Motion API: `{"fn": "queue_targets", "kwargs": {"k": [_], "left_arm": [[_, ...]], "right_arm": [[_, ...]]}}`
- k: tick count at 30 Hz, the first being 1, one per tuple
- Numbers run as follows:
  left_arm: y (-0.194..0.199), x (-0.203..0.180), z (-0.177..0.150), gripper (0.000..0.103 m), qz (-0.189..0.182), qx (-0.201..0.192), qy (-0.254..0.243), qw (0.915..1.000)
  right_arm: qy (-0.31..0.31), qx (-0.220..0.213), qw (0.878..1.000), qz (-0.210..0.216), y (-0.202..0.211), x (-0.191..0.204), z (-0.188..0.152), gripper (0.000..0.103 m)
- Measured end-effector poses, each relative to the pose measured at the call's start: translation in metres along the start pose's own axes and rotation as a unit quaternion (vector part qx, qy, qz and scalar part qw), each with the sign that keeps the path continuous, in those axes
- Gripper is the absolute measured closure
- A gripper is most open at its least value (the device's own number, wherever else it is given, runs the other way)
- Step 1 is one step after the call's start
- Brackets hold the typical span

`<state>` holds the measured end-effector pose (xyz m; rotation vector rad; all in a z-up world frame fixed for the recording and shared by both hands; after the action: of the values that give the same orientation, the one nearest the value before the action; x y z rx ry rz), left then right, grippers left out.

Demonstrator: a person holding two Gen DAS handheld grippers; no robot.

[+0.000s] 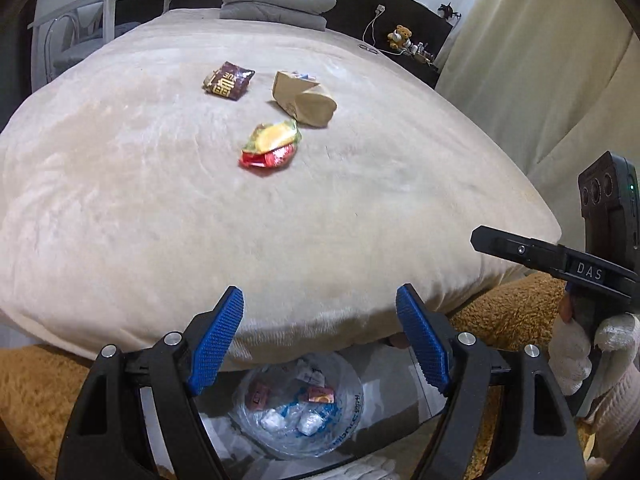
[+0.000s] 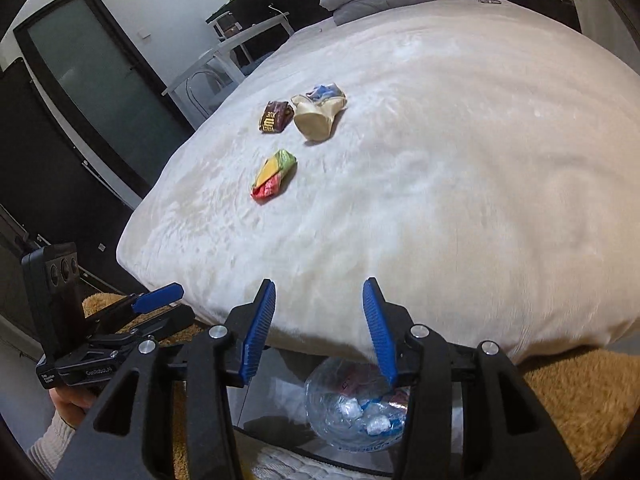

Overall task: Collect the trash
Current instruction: 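Raise both tools back over the remaining trash on the bed, then grasp the beige paper bag with right tool while left tool grasps snack wrapper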

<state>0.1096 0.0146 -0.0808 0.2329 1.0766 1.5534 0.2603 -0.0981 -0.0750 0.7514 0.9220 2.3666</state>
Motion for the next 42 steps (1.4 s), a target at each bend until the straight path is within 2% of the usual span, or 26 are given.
{"fn": "queue_targets", "kwargs": {"k": [4,7,13,16,18,20,30,36,39,42], "left_arm": [[0.004,0.008,0.028,0.026,0.003,-0.018,-0.003,0.9998],[0.004,0.014,0.046,0.026,0.007,-0.027,-0.005,0.9996],[-0.002,0.023,0.077,0.026,0.009,-0.039,-0.006,0.9992],[-0.006,0.027,0.089,0.026,0.011,-0.042,-0.008,0.999],[-0.01,0.029,0.096,0.026,0.011,-0.04,-0.009,0.9991],[-0.012,0.031,0.103,0.026,0.014,-0.043,-0.013,0.9989],[-0.022,0.043,0.125,0.026,0.02,-0.047,-0.03,0.9982],[-0.029,0.055,0.135,0.026,0.032,-0.042,-0.028,0.9982],[-0.031,0.057,0.138,0.026,0.033,-0.042,-0.03,0.9981],[-0.035,0.058,0.139,0.026,0.034,-0.037,-0.031,0.9983]], "right_arm": [[0.022,-0.014,1.0,-0.002,-0.006,-0.002,0.031,0.051],[0.034,-0.017,0.999,-0.006,-0.018,-0.003,0.052,0.043],[0.03,-0.012,0.999,-0.003,-0.048,-0.005,0.085,0.035],[0.024,-0.02,0.999,-0.022,-0.063,-0.009,0.101,0.013],[0.016,-0.021,1.0,-0.008,-0.075,-0.009,0.112,0.013],[0.015,-0.01,1.0,-0.005,-0.091,-0.009,0.122,0.005],[0.028,0.019,0.999,-0.024,-0.167,-0.015,0.162,0.005],[0.019,0.011,0.999,-0.023,-0.184,-0.022,0.178,0.006],[0.024,0.015,0.999,-0.026,-0.191,-0.023,0.182,0.017],[0.032,0.026,0.998,-0.038,-0.197,-0.024,0.183,0.045]]}}
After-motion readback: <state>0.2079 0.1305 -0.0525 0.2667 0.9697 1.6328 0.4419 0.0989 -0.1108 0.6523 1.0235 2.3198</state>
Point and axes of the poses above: each gripper's, at about its wrist camera, not at the fingertips, and y roughly against the way its jaws point, x to its left, z to its top, the point moved 5 cm from there along -y, roughly the way its jaws point, and after that the axes turned 9 degrees about y, right-handed, at the moved point
